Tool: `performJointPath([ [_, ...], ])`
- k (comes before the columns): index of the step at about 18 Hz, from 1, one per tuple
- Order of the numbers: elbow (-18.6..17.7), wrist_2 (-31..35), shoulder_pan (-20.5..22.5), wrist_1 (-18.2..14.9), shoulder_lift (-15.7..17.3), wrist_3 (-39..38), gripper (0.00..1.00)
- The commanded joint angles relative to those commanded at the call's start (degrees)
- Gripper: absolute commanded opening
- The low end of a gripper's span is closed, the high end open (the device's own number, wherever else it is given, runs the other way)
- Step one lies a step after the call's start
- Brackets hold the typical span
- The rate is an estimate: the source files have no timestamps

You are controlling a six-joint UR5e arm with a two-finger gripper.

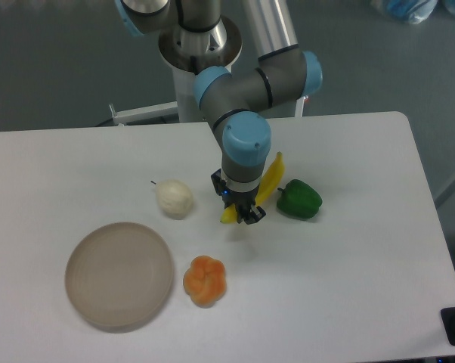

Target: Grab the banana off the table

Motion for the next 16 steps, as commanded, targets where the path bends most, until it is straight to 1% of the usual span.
performJointPath([
  [2,4.1,-0.4,0.9,-1.2,-0.4,0.0,0.1],
  [4,7.7,-0.7,3.2,-2.3,-1.2,0.0,0.1],
  [9,13.3,-0.6,6.2,-2.5,-5.8,0.7,0.1],
  [10,15.4,-0.4,6.7,-2.5,-7.7,0.7,0.1],
  [11,16.7,-0.4,6.9,-2.5,-8.8,0.7,0.09],
  [13,17.4,-0.6,8.9,-2.6,-9.7,1.0,0.09],
  [16,17.8,-0.5,10.0,-2.6,-10.5,2.1,0.1],
])
